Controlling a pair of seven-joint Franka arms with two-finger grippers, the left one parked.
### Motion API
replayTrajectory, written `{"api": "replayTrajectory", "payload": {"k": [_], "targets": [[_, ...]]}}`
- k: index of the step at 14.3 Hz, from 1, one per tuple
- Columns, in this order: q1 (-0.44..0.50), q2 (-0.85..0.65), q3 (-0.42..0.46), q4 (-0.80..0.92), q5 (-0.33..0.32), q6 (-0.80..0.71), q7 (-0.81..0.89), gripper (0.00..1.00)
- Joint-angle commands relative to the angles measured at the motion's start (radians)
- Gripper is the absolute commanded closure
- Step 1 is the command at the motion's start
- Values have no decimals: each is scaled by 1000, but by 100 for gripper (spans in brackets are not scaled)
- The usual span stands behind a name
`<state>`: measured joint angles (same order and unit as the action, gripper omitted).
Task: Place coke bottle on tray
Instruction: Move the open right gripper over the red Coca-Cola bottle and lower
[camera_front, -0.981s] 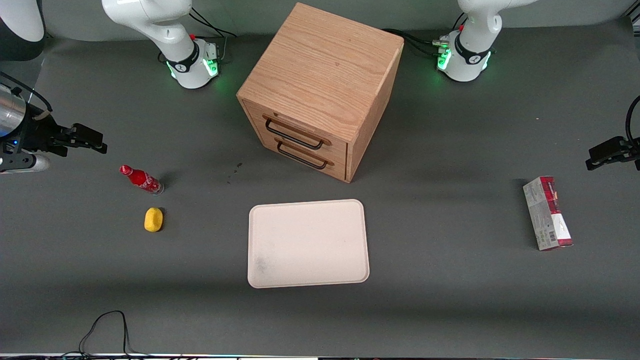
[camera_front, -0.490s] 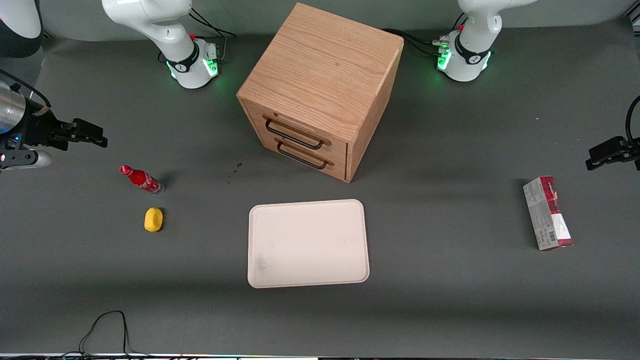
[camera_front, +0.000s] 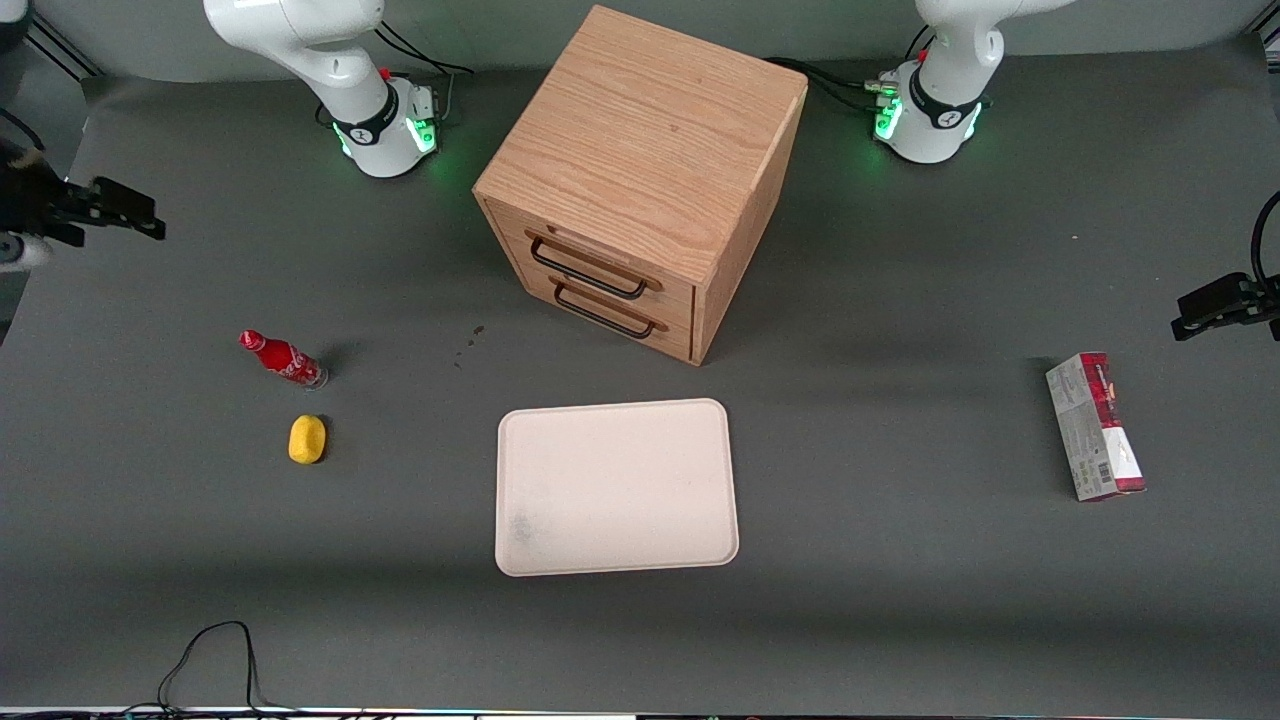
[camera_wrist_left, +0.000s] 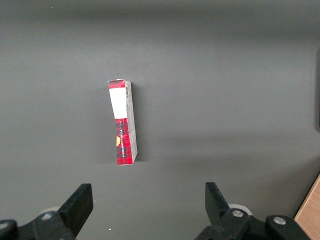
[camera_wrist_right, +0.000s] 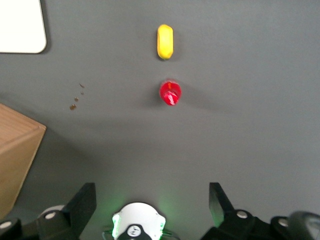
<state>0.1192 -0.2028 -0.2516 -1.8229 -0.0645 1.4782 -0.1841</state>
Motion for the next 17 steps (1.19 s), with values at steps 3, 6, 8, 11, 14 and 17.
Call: {"api": "replayTrajectory", "payload": {"k": [3,6,8,11,14,17], "targets": [[2,-175,-46,-298,-63,226,-52,0],[2,-161,-46,-357,-63,309,-49,0],[4,-141,-46,-415,-64,401,-48,0],[5,-46,-44,-443,-64,509,-20,0],[4,2,-46,-506,-64,651,-21,0],[4,66,-46,-509,-63,715,-18,0]]}}
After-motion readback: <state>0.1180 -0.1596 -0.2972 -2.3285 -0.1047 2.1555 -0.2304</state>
